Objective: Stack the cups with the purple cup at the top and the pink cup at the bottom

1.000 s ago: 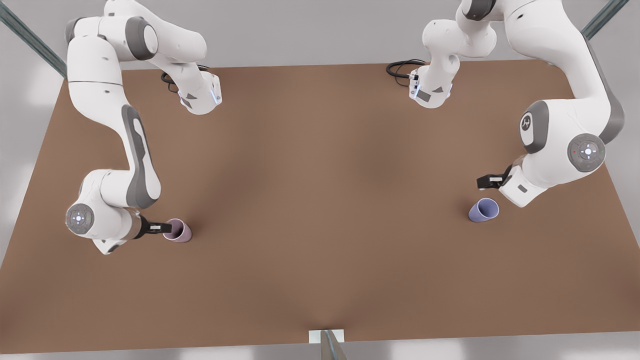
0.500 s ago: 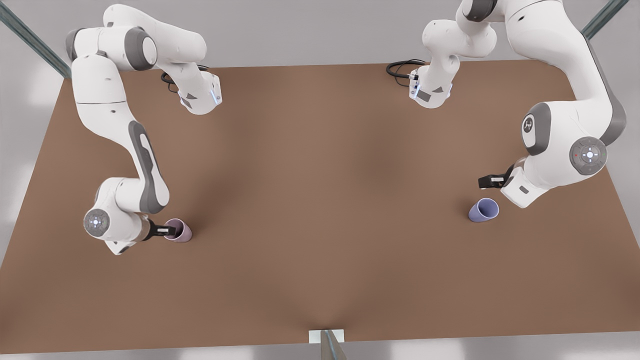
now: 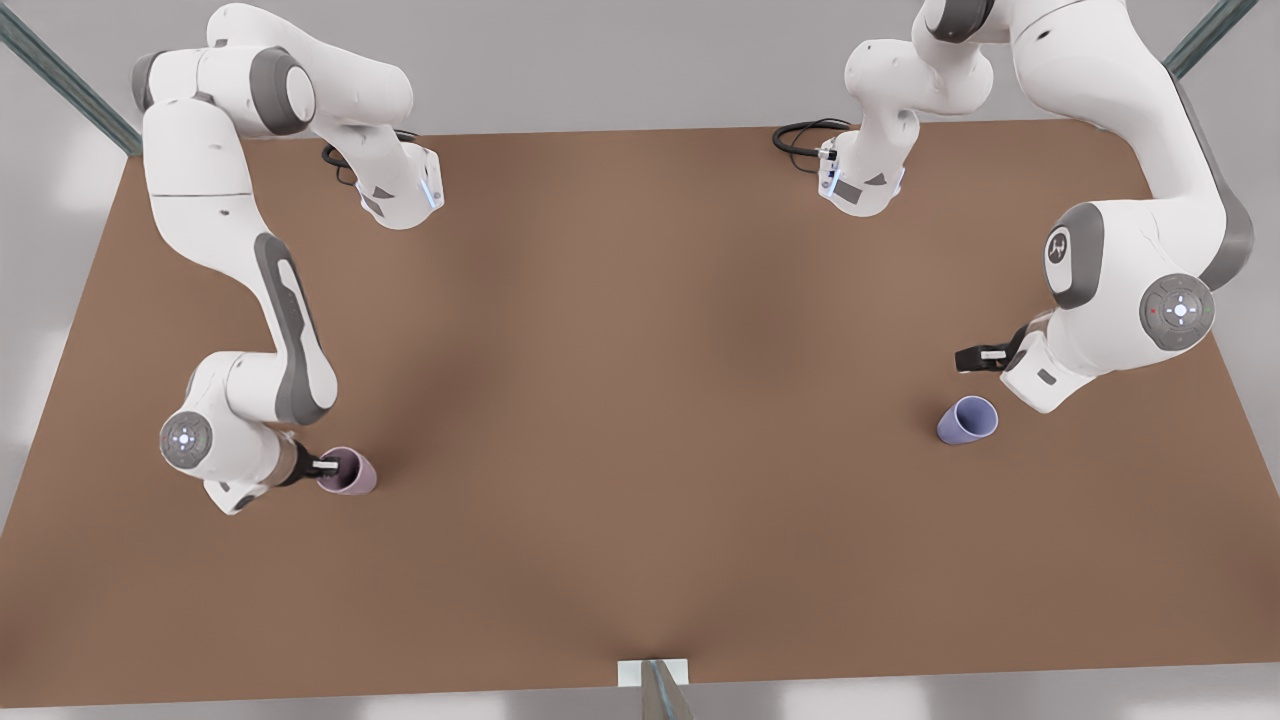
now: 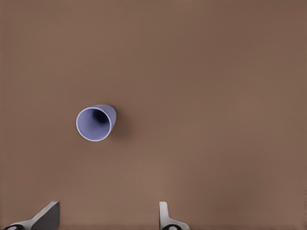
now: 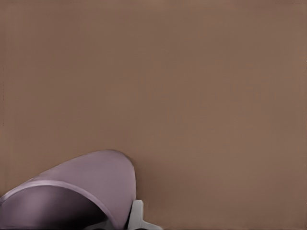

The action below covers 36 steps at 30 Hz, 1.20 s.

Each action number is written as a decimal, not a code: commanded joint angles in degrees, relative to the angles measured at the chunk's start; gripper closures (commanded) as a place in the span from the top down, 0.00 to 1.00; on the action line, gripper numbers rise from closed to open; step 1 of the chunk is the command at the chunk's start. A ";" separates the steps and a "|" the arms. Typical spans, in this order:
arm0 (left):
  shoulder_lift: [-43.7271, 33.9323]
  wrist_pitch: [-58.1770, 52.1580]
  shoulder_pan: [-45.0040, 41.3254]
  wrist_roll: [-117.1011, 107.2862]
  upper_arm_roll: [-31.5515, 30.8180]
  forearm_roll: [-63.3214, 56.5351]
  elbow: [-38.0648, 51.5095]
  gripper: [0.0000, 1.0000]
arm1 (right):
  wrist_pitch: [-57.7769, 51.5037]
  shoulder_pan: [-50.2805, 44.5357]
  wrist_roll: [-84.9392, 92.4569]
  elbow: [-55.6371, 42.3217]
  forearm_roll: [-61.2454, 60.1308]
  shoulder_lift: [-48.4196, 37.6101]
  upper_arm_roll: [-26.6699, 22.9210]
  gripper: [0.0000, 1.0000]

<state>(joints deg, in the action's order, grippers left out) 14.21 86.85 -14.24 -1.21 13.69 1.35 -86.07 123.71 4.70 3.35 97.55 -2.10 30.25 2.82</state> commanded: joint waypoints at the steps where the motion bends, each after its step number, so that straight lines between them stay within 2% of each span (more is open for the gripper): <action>1: -0.06 -0.28 0.00 -0.11 0.02 -0.12 0.02 1.00 | -4.53 -0.30 -1.23 -1.83 -0.80 -0.46 1.22 0.21; 3: 0.02 -0.37 0.00 -0.11 0.02 -0.12 0.02 1.00 | -4.53 -1.18 -7.28 -3.50 -0.98 0.07 5.97 0.21; 7: 0.02 -0.37 0.00 -0.11 0.02 -0.12 0.02 1.00 | -4.53 -14.00 -26.53 -10.70 -1.07 2.27 5.97 0.21; 10: 0.20 -0.37 0.00 -0.11 0.02 -0.12 0.02 1.00 | -8.92 -25.16 -43.84 -24.13 -0.98 9.81 5.97 0.21; 12: 0.20 -0.37 0.00 -0.29 0.02 -0.29 -0.06 1.00 | -11.30 -30.70 -51.58 -36.09 -0.89 16.84 5.88 0.21; 13: 0.20 -0.63 0.00 -0.46 0.02 -0.29 -0.06 1.00 | -12.97 -34.13 -55.37 -45.33 -0.81 23.35 5.80 0.21; 16: 0.90 -0.46 0.97 -0.11 0.11 -0.38 0.11 1.00 | -8.67 -38.27 -56.43 -55.10 -0.98 32.15 5.88 0.21; 18: 2.31 0.16 4.22 0.06 0.11 -0.12 0.20 1.00 | -0.76 -39.41 -56.35 -55.27 -1.07 34.88 9.49 0.21; 20: 5.03 2.61 7.73 0.41 0.11 -0.38 0.46 1.00 | 5.31 -41.52 -55.64 -55.45 -1.07 37.42 9.57 0.21; 21: 5.65 5.16 8.70 1.11 0.11 -0.47 0.46 1.00 | 5.92 -41.52 -55.73 -55.80 -1.07 37.42 10.80 0.21; 22: 6.09 12.98 12.39 2.52 0.11 -0.30 -1.20 1.00 | 6.54 -41.52 -55.55 -55.89 -1.07 37.51 11.77 0.21; 24: 6.53 27.39 14.33 4.90 0.11 0.23 -9.73 1.00 | 6.81 -41.52 -54.68 -55.89 -1.07 38.74 11.77 0.21; 27: 9.07 31.80 18.37 4.72 0.02 0.32 -12.37 1.00 | 6.89 -41.61 -54.76 -55.80 -1.07 39.09 11.68 0.21; 30: 9.08 36.28 18.81 4.81 -0.59 2.17 -17.81 1.00 | 3.56 -41.61 -55.20 -55.80 -0.72 38.83 11.16 0.21; 31: 9.08 36.28 18.81 4.81 -0.68 2.17 -19.13 1.00 | 0.40 -41.70 -55.55 -55.80 -0.63 38.30 10.37 0.31; 32: 9.25 36.46 18.81 4.81 -0.85 2.52 -19.31 1.00 | -0.84 -41.70 -55.55 -55.80 -0.63 38.22 10.19 0.50; 33: 9.25 37.60 18.81 4.81 -1.56 3.05 -19.31 1.00 | -0.40 -41.70 -55.73 -55.80 -0.54 38.30 10.19 0.74; 34: 9.34 37.86 18.81 4.81 -2.09 3.05 -19.31 1.00 | -0.14 -41.70 -56.43 -55.80 -0.63 38.30 10.19 0.85; 36: 9.34 38.13 18.72 4.81 -2.61 3.66 -19.49 1.00 | 0.39 -41.70 -56.43 -55.80 -0.63 38.48 10.19 0.94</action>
<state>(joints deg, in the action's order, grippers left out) 23.60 120.08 4.49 1.58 11.26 4.31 -105.50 124.72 -37.25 -42.16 41.76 -1.85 68.83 12.97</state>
